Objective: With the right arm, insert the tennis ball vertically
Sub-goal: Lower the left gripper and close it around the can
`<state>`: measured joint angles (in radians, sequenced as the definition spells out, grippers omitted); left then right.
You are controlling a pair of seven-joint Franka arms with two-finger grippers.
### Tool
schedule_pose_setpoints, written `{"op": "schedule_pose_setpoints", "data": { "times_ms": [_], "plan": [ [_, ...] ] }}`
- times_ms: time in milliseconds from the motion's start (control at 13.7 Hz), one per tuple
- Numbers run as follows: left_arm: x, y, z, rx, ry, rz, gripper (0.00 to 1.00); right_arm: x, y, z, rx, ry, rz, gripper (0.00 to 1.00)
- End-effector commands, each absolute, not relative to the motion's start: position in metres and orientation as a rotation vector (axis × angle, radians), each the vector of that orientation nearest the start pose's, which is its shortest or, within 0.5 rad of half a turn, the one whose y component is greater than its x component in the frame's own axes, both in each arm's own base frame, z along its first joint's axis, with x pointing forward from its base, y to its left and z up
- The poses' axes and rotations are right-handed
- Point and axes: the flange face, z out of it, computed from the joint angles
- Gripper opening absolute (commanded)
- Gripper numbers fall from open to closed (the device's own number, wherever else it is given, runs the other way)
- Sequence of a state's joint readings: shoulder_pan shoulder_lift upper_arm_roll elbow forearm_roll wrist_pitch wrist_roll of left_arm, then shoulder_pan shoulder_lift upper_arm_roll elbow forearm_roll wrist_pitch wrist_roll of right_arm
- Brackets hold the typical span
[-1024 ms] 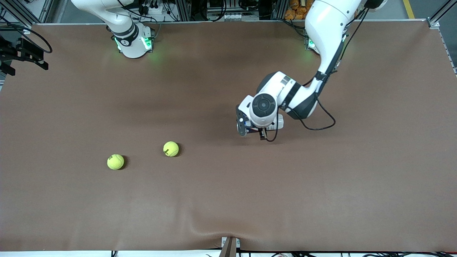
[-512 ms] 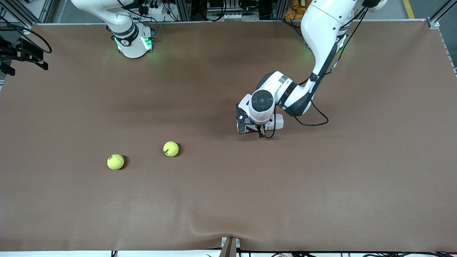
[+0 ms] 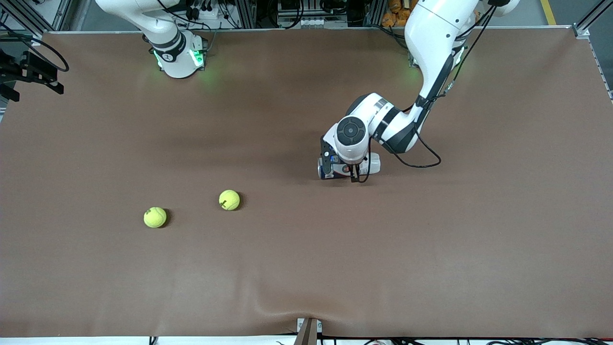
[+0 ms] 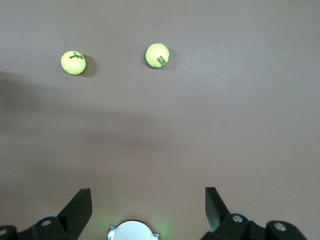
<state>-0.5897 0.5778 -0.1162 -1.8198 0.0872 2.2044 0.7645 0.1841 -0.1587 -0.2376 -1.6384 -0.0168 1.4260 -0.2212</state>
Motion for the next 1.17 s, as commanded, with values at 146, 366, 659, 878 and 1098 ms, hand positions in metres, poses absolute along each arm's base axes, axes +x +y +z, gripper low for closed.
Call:
{"op": "schedule_pose_setpoints", "data": {
  "times_ms": [146, 366, 659, 878, 1098],
  "plan": [
    [0.477, -0.402, 0.204, -2.264, 2.142, 0.244, 1.0, 0.49, -0.039, 0.661, -3.097, -0.238, 0.065, 1.0],
    [0.477, -0.404, 0.195, -2.264, 2.146, 0.239, 1.0, 0.492, -0.039, 0.661, -3.099, -0.24, 0.048, 1.0],
    [0.475, -0.406, 0.19, -2.255, 2.154, 0.238, 0.67, 0.492, -0.042, 0.661, -3.112, -0.241, 0.051, 1.0],
    [0.48, -0.406, 0.193, -2.259, 2.15, 0.224, 0.5, 0.49, -0.043, 0.662, -3.111, -0.239, 0.06, 1.0],
    [0.509, -0.4, 0.219, -2.288, 2.117, 0.133, 0.65, 0.491, -0.042, 0.66, -3.111, -0.237, 0.065, 1.0]
  ]
}}
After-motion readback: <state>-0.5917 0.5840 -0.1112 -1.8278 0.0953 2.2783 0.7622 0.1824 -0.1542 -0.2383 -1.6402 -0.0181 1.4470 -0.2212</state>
